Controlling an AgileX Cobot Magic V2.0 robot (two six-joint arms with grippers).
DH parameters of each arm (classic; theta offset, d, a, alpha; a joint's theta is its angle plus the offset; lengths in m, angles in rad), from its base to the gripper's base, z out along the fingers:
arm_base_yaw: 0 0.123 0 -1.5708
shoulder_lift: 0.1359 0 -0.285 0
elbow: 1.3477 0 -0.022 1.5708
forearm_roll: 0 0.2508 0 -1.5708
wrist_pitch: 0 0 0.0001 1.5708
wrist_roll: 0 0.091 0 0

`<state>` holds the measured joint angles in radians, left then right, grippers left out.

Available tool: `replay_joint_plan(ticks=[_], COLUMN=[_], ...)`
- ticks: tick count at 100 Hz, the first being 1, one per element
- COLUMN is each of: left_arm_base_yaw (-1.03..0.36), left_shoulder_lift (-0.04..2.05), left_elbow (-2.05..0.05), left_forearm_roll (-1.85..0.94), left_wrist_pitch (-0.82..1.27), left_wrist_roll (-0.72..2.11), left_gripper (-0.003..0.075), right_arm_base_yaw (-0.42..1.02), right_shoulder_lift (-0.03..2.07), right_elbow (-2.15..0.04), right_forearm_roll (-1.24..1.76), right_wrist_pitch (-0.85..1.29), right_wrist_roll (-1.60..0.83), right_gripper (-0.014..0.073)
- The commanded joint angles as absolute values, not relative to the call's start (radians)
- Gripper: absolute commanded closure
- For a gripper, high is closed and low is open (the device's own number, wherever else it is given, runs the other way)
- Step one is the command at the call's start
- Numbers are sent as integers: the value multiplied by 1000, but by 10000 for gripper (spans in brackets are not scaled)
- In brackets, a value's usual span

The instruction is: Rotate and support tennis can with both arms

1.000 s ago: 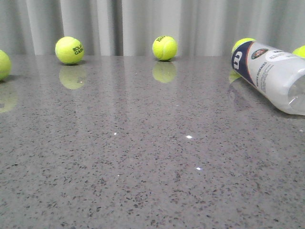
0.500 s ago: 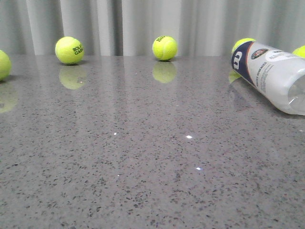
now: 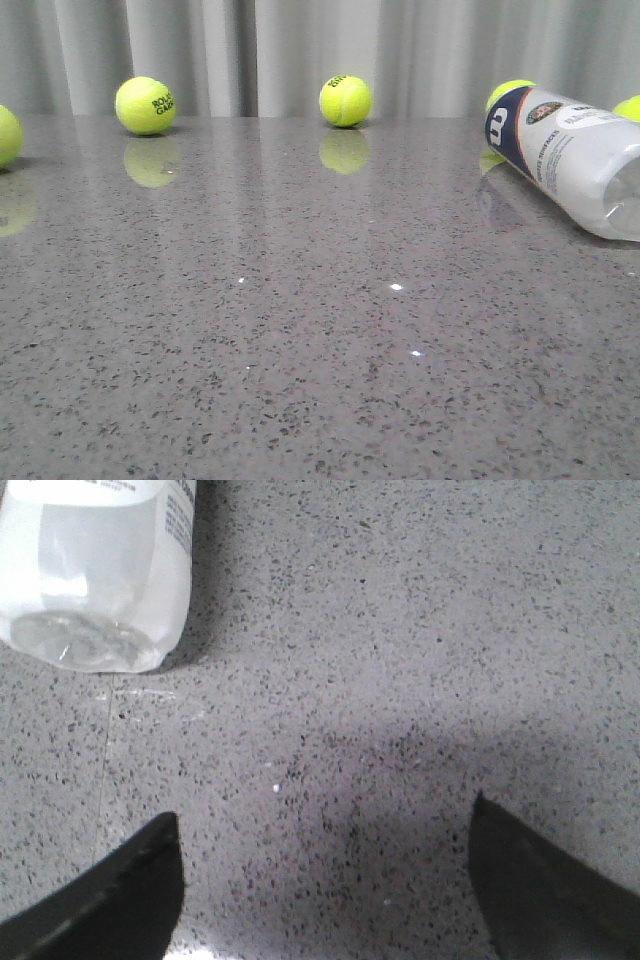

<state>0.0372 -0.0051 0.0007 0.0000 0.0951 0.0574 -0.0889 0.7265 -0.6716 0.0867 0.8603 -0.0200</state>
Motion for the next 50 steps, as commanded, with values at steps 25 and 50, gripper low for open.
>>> replay_joint_plan(ticks=[25,50], left_arm_base_yaw=[28,28], left_shoulder_lift=[-40,-40], left_elbow=[45,45], left_forearm_roll=[0,0], left_wrist_pitch=[23,23], left_wrist_roll=[49,49], left_gripper=[739,739], right_arm_base_yaw=[43,120], right_shoulder_lift=[1022,1312], right_elbow=[-993,-1219], right_forearm_roll=[130,160], right_wrist_pitch=[875,925], right_wrist_roll=[-20,31], right_gripper=[-30,-30])
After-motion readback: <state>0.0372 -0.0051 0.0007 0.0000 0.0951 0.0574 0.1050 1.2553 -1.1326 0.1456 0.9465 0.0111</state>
